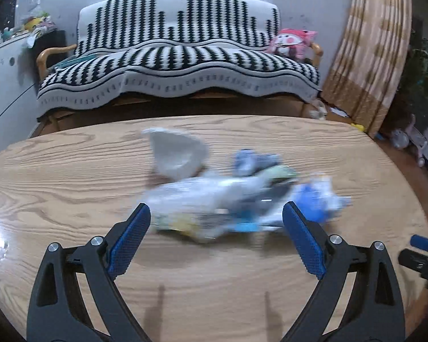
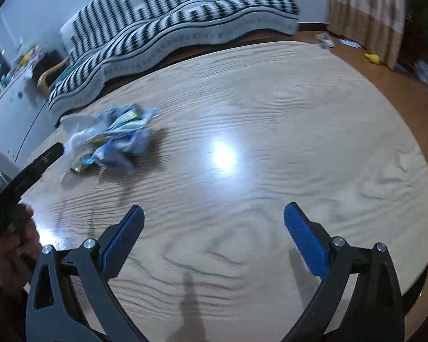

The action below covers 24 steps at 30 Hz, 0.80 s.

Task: Collect trash
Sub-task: 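Move both open tools back over the table, then grasp the blue baby wipes pack with the right tool while the left grasps the clear plastic bag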

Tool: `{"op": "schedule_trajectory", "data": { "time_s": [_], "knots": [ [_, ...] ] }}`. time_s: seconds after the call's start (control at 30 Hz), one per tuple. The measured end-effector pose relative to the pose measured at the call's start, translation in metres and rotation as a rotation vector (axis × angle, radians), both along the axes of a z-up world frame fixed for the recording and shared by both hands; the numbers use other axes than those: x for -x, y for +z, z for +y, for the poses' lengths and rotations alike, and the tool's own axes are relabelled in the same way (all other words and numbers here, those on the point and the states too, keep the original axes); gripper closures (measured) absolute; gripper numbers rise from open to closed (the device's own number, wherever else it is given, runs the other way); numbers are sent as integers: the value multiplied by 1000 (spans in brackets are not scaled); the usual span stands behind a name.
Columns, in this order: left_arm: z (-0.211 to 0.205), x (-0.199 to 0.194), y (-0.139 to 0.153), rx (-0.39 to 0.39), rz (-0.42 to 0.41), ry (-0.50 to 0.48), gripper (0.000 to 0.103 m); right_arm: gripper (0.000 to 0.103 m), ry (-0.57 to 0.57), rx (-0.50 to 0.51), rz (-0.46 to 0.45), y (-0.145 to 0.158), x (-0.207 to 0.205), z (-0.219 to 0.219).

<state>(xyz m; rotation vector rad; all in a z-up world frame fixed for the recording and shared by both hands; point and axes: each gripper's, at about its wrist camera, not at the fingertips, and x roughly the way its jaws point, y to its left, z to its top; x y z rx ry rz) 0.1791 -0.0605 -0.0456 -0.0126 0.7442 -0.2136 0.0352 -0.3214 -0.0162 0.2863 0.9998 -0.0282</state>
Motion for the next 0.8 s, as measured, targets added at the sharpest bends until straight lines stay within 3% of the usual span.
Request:
{"op": "schedule_trajectory", "data": {
  "time_s": [0.17, 0.4, 0.43, 0.5, 0.57, 0.6, 0.63, 0.8],
  "knots": [
    [13, -28, -13, 8, 23, -1, 12, 8, 50, 65, -13, -1, -17, 27],
    [6, -48, -22, 46, 44, -19, 12, 8, 82, 53, -12, -12, -34, 44],
    [4, -49, -22, 58, 34, -34, 17, 8, 86, 52, -11, -13, -36, 46],
    [2, -51, -23, 67, 51, -51, 43, 8, 92, 50, -11, -14, -40, 49],
    [1, -53, -27, 72, 83, -67, 84, 8, 95, 47, -13, -15, -41, 50],
    [0, -53, -28, 69, 91, -73, 89, 8, 96, 45, -14, -16, -42, 50],
    [0, -51, -28, 67, 92, -78, 103, 8, 96, 41, -16, -16, -42, 50],
    [14, -35, -15, 115, 92, -77, 103, 8, 112, 20, -26, -16, -45, 53]
  ]
}}
